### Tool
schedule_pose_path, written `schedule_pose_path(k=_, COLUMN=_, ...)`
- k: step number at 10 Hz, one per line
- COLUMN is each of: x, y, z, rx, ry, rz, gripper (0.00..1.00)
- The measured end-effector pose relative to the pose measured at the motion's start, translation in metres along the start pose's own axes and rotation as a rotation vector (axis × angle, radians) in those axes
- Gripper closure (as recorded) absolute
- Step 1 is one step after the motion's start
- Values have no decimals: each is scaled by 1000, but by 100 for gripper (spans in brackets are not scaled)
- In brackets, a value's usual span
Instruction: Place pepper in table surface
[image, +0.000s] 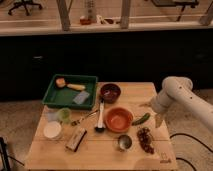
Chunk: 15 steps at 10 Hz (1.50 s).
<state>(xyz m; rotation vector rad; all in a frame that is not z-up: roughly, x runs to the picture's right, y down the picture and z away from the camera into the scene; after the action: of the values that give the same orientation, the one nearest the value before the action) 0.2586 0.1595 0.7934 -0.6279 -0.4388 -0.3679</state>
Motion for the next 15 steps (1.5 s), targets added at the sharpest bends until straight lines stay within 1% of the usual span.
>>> schedule_pose_path(k=3, x=5, y=3, z=-4, rx=-1, ry=1, rz=4, gripper=20)
schedule_pose_path(k=5, x=6, y=0, z=-4, rx=-3, ry=-2, rz=-3, gripper=20)
schedule_pose_path(k=10, x=6, y=-6, z=0, rx=-28, ry=-15, rz=-30, gripper=20)
schedule_pose_path(k=15, x=7, y=-9, z=-1, rx=-28, ry=-27, rz=-42, gripper=20)
